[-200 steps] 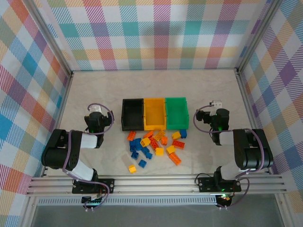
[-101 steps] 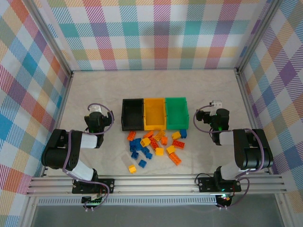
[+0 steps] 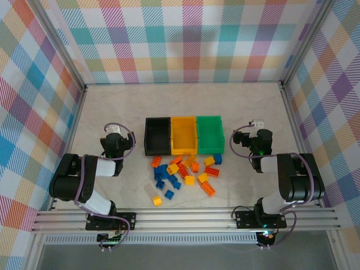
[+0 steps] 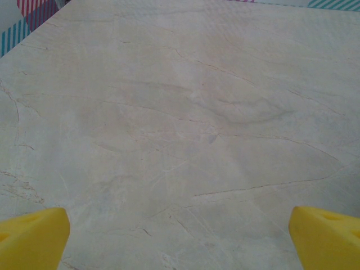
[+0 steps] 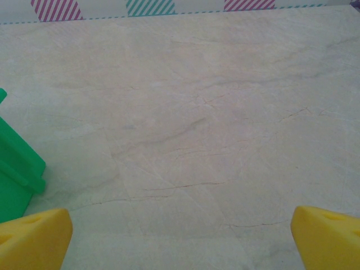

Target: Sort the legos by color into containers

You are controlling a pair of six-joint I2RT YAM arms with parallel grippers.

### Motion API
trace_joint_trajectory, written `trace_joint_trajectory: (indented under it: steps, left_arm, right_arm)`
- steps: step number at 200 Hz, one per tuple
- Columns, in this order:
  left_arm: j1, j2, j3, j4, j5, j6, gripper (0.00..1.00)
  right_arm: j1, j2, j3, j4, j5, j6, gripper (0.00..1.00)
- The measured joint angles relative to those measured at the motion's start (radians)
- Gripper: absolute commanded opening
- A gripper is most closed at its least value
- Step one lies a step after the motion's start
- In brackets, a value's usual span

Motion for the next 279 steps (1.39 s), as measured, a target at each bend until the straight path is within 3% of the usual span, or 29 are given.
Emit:
trace_joint_trajectory:
  steps: [43,96,131,153,175,189,212,253,279]
  left_arm:
    - [-0.001,0.000,0.001,-0.003,-0.010,0.000,1.00]
    - [-0.006,-0.106,0.129,-0.229,-0.095,-0.010,1.00]
    - [-0.006,-0.269,0.149,-0.297,-0.138,-0.074,1.00]
    - [-0.006,-0.352,0.197,-0.391,-0.200,-0.229,1.00]
    - [-0.003,-0.369,0.378,-0.691,-0.286,-0.522,1.00]
    - [0.000,-0.370,0.463,-0.800,-0.300,-0.624,1.00]
    - [0.000,-0.395,0.476,-0.871,-0.258,-0.708,1.00]
    - [-0.009,-0.459,0.470,-1.000,-0.060,-0.728,1.00]
    - [-0.088,-0.512,0.469,-1.042,0.042,-0.736,1.00]
  right_arm:
    - [0.000,-0.005,0.011,-0.030,0.015,0.016,1.00]
    - [-0.001,-0.163,0.158,-0.318,0.098,0.074,1.00]
    - [-0.001,-0.245,0.219,-0.495,0.206,0.174,1.00]
    - [-0.001,-0.249,0.325,-0.675,0.295,0.311,1.00]
    - [-0.013,-0.290,0.377,-0.810,0.334,0.500,1.00]
    - [-0.025,-0.319,0.371,-0.839,0.319,0.570,1.00]
    - [-0.034,-0.337,0.360,-0.872,0.259,0.618,1.00]
    - [-0.018,-0.390,0.362,-1.010,0.076,0.616,1.00]
    - [0.046,-0.485,0.339,-1.073,-0.048,0.605,1.00]
